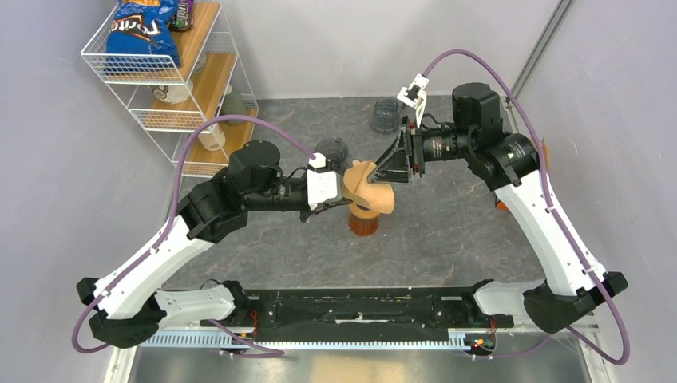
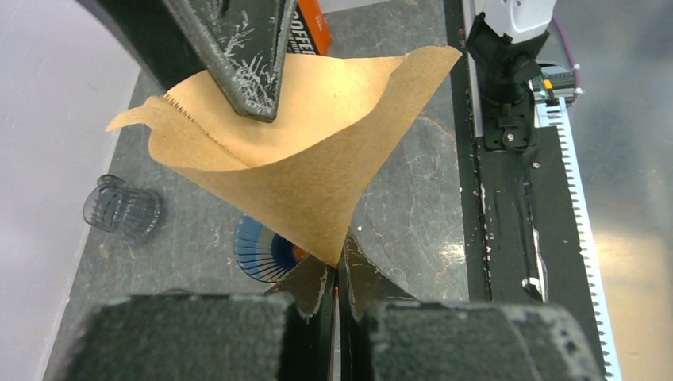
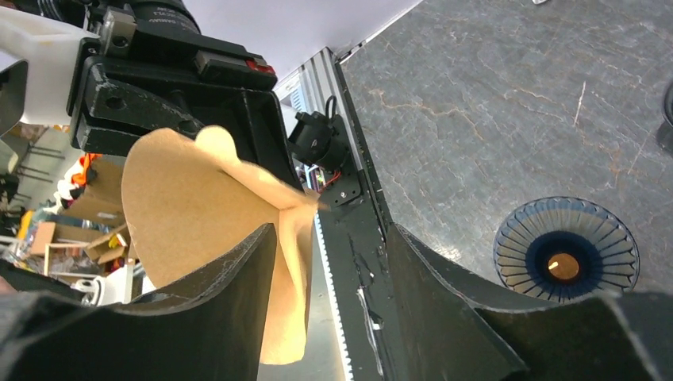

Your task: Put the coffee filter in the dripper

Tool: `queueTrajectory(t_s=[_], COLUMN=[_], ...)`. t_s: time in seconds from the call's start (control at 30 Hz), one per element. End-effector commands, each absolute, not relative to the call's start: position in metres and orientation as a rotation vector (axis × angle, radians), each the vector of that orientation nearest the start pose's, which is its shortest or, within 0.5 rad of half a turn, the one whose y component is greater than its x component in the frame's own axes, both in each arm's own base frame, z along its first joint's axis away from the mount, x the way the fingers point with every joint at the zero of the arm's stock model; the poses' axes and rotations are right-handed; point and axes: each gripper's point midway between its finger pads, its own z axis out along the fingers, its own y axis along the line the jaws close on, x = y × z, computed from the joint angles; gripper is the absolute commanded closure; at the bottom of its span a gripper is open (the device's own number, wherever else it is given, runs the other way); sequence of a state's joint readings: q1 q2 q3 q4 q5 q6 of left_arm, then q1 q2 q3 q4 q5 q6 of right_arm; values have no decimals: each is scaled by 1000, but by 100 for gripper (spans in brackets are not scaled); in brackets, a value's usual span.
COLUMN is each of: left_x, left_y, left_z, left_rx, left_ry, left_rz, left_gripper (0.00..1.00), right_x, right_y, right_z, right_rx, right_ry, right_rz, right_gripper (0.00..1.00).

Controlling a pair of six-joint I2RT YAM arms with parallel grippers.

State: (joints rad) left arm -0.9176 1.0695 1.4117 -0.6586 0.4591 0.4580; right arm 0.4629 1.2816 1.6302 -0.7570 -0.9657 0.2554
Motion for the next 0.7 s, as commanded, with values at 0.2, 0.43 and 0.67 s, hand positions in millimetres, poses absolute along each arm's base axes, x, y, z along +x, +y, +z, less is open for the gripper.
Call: queueTrajectory(t_s=[0.2, 0.43, 0.67], left_x=[133, 138, 137], left_y=[-294, -294, -283], left_z=[377, 379, 367], left_rx=[1519, 1468, 1454], left_ry=[1195, 1244, 1328], left_rz=[-793, -797, -792], left_gripper=[98, 96, 54], right_x=[166, 163, 158], right_y=[277, 277, 275], right_z=[412, 411, 420], right_rx=[-1097, -1110, -1102], right_ry=[1744, 1731, 1703], right_rz=[1352, 1314, 1324], right_gripper=[60, 100, 100])
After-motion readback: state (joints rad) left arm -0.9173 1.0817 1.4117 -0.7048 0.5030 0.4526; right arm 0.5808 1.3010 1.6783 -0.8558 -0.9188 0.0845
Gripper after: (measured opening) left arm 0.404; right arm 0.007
